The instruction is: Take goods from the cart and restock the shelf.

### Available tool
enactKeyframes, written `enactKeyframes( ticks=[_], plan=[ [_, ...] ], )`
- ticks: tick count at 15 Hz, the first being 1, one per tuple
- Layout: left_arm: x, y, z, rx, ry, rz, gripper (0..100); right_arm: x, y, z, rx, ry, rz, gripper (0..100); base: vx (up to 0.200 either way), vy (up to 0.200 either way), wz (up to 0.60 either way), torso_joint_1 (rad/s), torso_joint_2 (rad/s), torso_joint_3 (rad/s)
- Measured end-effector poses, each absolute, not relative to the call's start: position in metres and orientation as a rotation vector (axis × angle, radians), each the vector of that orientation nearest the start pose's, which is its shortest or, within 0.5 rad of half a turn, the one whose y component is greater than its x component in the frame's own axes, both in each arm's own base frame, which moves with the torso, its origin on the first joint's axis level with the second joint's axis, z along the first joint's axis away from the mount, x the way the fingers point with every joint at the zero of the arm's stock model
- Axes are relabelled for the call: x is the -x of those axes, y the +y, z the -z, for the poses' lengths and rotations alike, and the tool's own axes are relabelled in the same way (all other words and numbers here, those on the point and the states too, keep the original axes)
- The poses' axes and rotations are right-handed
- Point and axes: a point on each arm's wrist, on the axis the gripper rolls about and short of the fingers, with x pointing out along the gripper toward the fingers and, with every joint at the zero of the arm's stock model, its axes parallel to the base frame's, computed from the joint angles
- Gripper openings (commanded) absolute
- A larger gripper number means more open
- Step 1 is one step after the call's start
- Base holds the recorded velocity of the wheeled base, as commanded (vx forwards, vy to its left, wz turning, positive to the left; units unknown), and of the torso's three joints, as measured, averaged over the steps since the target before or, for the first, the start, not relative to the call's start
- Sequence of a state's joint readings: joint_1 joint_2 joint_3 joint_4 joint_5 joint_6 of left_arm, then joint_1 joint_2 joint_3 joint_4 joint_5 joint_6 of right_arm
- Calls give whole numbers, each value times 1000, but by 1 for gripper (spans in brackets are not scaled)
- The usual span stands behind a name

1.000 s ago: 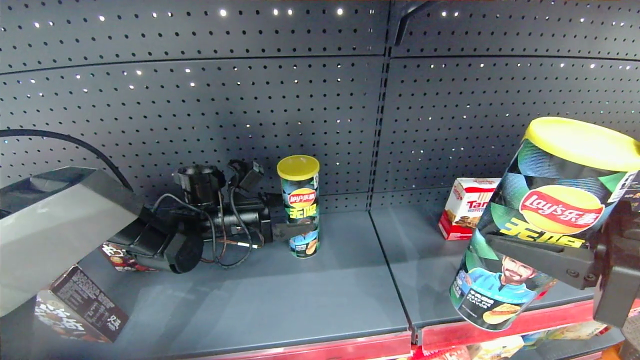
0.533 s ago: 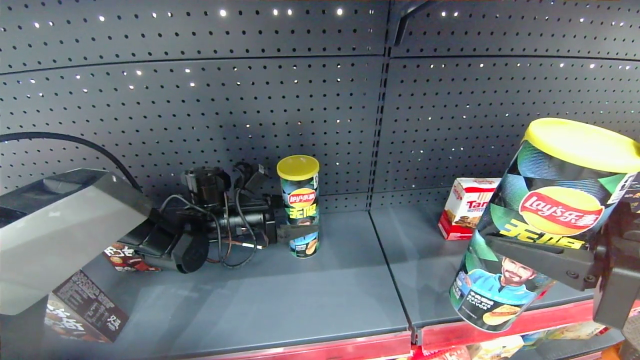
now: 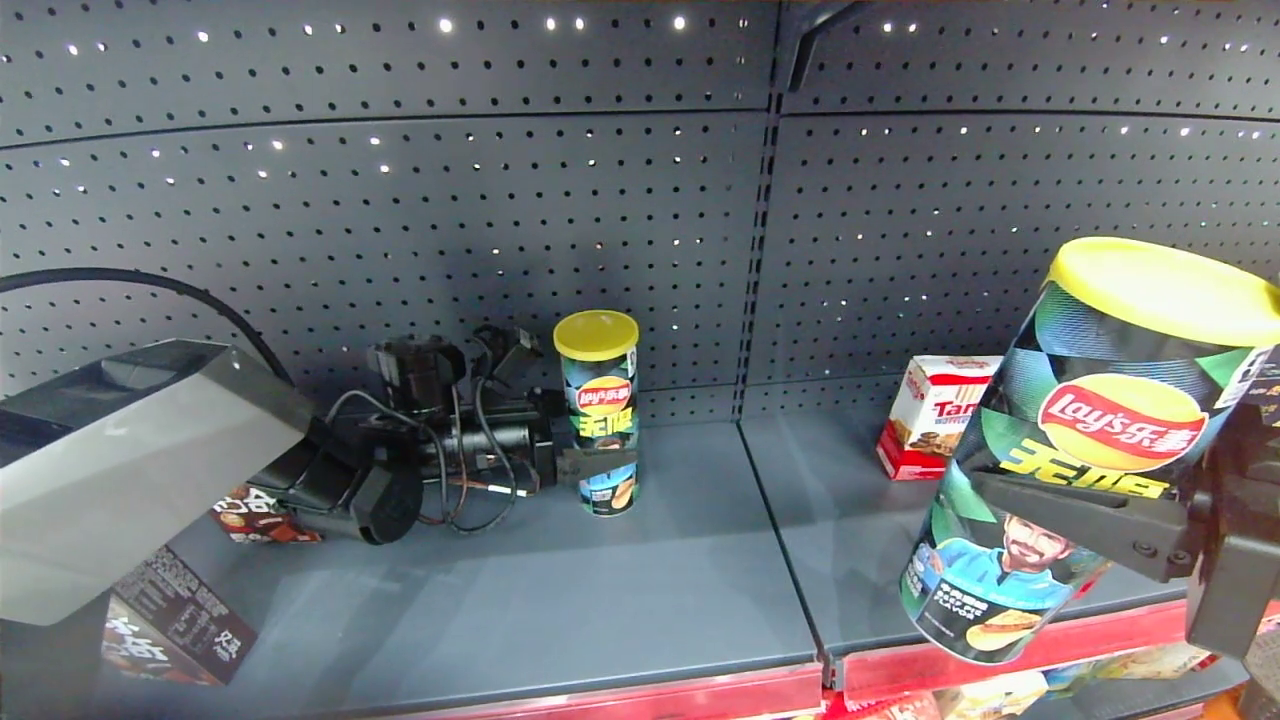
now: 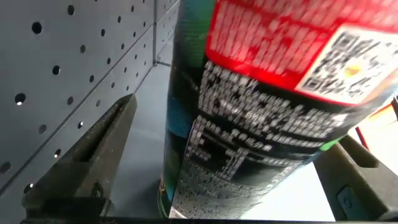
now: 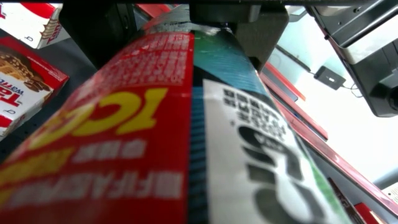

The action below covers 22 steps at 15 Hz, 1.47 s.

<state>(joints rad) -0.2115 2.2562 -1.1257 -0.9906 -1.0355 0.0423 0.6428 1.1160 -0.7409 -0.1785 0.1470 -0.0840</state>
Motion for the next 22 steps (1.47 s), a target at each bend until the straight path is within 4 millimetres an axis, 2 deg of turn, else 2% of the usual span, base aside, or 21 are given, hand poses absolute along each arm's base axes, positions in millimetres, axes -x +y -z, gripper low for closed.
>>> enactKeyframes(
  ticks=[1,10,13,16,22],
  plan=[
    [-410,-108,-93,23,111,1247,0,-125,98,-255,129,164,-795,0,0,0,0,0,0,0],
    [-408,-110,-92,15,102,1227,0,-125,97,-252,131,173,-795,0,0,0,0,0,0,0],
    [-399,-109,-97,12,96,1227,0,-124,97,-252,131,174,-795,0,0,0,0,0,0,0],
    [-377,-105,-103,9,91,1229,0,-122,95,-252,130,168,-793,0,0,0,0,0,0,0],
    [-317,-104,-126,9,101,1235,0,-117,91,-253,127,155,-791,0,0,0,0,0,0,0]
  ],
)
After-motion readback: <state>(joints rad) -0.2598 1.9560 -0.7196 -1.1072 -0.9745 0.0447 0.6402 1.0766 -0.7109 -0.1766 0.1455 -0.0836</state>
